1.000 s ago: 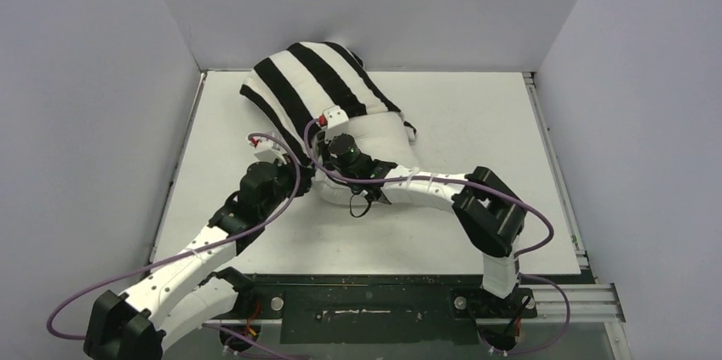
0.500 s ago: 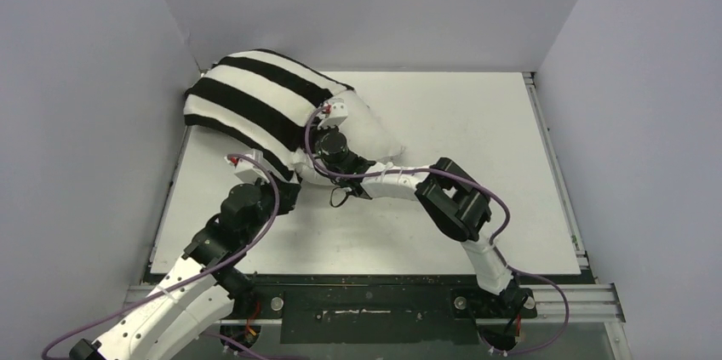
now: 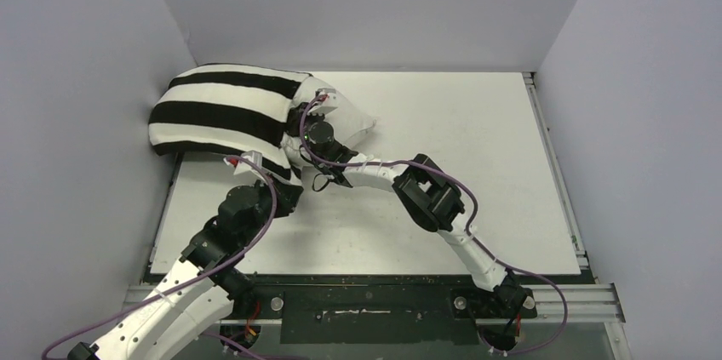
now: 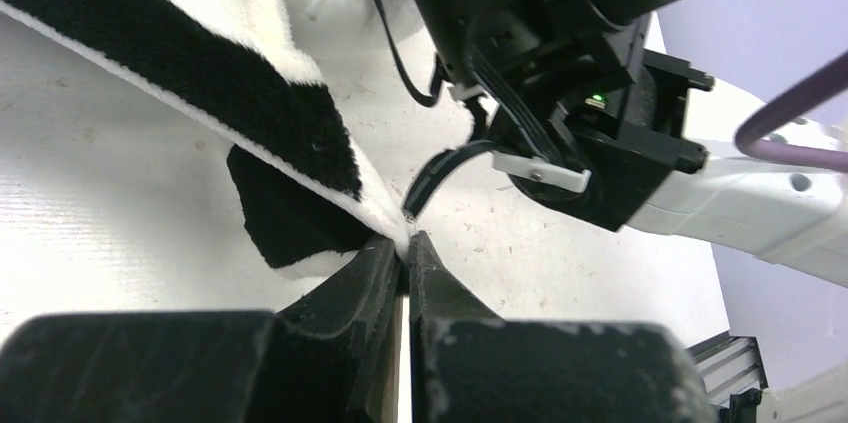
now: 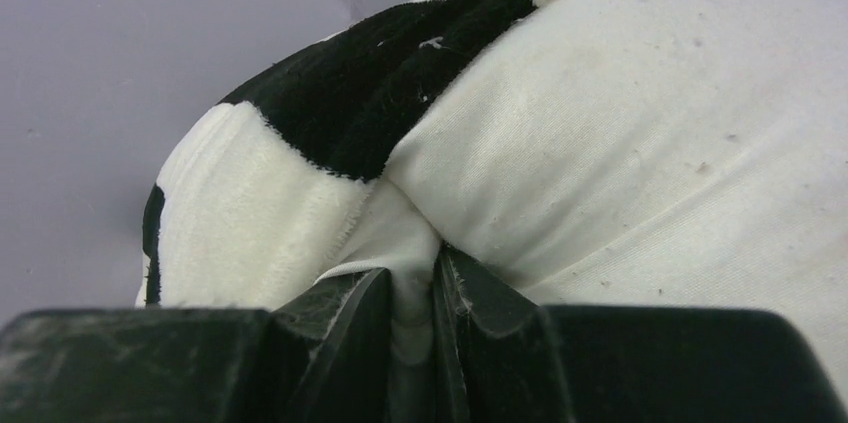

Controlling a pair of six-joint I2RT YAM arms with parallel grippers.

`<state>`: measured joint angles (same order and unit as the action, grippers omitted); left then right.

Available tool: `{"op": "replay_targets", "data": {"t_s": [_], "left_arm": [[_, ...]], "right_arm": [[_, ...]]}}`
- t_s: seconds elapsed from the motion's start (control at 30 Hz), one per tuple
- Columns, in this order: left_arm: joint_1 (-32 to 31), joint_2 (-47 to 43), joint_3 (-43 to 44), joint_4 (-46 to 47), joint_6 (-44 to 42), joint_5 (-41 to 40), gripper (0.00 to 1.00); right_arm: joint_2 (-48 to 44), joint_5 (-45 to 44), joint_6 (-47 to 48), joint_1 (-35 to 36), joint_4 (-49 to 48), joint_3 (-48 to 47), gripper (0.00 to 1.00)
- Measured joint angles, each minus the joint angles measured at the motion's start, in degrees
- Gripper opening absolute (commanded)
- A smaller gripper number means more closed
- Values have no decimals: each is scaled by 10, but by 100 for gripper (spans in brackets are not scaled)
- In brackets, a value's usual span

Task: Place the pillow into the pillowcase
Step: Stuff the pillow into the pillowcase.

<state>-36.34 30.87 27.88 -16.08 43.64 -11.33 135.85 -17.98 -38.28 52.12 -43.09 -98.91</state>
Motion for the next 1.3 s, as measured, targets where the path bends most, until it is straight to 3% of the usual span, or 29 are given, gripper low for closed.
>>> {"op": "replay_targets", "data": {"t_s": [0.1,0.3,0.53,0.63,0.77,1.03,1.2,1.3], "left_arm": [[-1,1,0,2,8,4,0],[-54,-1,0,37,38,140,0],[-76,8,4,54,39,158,0],[-77,20,43,7,9,118,27],[-77,63,168,-65,-50,30,42],[-41,232,395,-104,-192,-122,51],[65,386,456,-87,-244,-96,55],[82,475,466,-68,-274,-78,58]], "right_arm": [[37,2,-2,3,3,-55,4],[90,10,-24,-1,-6,-104,4],[86,21,-26,-5,-26,-89,0],[38,36,-10,-8,-78,17,0],[-52,63,39,-9,-164,194,0],[-188,95,139,-15,-252,430,9],[-250,99,158,-9,-270,516,10],[-286,96,164,1,-273,563,11]]}}
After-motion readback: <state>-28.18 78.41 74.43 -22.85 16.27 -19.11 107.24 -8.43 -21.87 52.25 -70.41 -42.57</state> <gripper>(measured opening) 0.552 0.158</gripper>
